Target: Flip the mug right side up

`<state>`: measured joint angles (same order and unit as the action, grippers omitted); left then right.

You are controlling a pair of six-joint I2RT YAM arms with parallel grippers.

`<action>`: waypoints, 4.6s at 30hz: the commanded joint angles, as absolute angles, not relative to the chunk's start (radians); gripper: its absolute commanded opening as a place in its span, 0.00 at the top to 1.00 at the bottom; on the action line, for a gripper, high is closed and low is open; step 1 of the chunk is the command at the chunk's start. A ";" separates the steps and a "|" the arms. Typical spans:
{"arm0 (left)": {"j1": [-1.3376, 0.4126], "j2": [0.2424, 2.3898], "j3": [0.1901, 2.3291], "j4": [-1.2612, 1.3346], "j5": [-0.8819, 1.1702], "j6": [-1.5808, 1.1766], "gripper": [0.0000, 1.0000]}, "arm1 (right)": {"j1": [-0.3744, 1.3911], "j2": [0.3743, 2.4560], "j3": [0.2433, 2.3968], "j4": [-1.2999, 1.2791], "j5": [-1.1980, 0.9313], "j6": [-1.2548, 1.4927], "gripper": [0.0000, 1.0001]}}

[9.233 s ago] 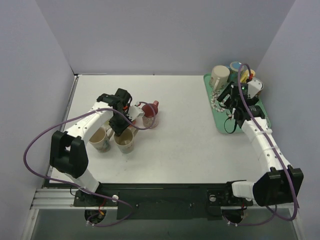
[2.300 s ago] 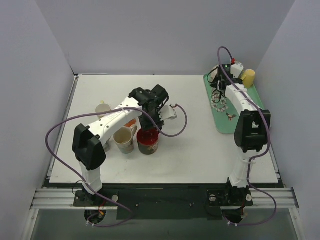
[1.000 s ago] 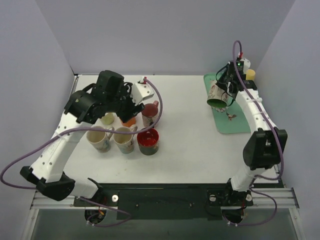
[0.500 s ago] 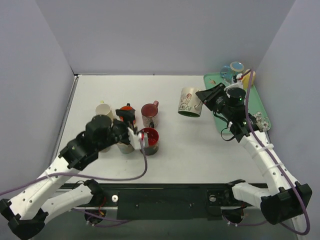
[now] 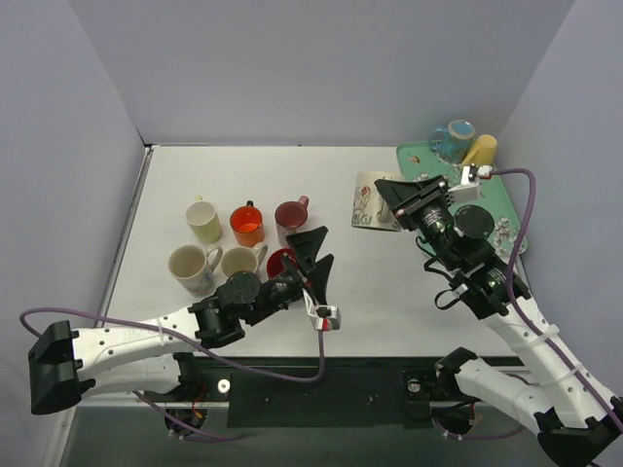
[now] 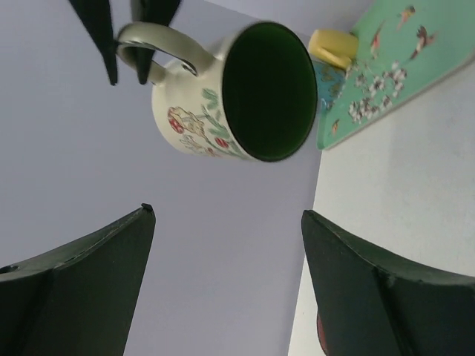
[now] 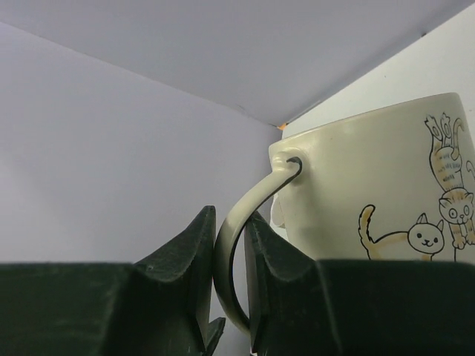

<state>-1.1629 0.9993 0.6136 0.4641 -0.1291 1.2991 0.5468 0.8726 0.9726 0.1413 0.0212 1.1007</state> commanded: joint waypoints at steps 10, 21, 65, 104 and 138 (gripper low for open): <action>-1.285 1.153 0.857 0.498 -0.370 0.848 0.09 | 0.621 0.825 0.959 0.445 0.176 1.135 1.00; -1.229 1.265 0.908 0.577 -0.356 0.937 0.09 | 0.663 0.769 0.905 0.506 0.187 1.180 1.00; -0.979 1.587 1.545 -0.434 -0.176 0.697 1.00 | 0.524 0.916 1.043 -0.074 0.248 0.805 0.23; -0.752 2.381 2.450 -1.051 -0.026 0.545 0.29 | 0.020 1.107 0.985 -0.293 0.133 0.646 0.20; -0.341 1.681 1.882 -0.586 -0.049 0.189 0.09 | -0.144 2.159 1.960 -0.081 0.351 0.336 0.15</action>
<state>-0.3359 1.7035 1.8729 -0.6647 0.0463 0.2886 -0.1478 2.0819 1.8637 -0.1398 0.3321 0.4015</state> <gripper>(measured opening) 0.914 0.852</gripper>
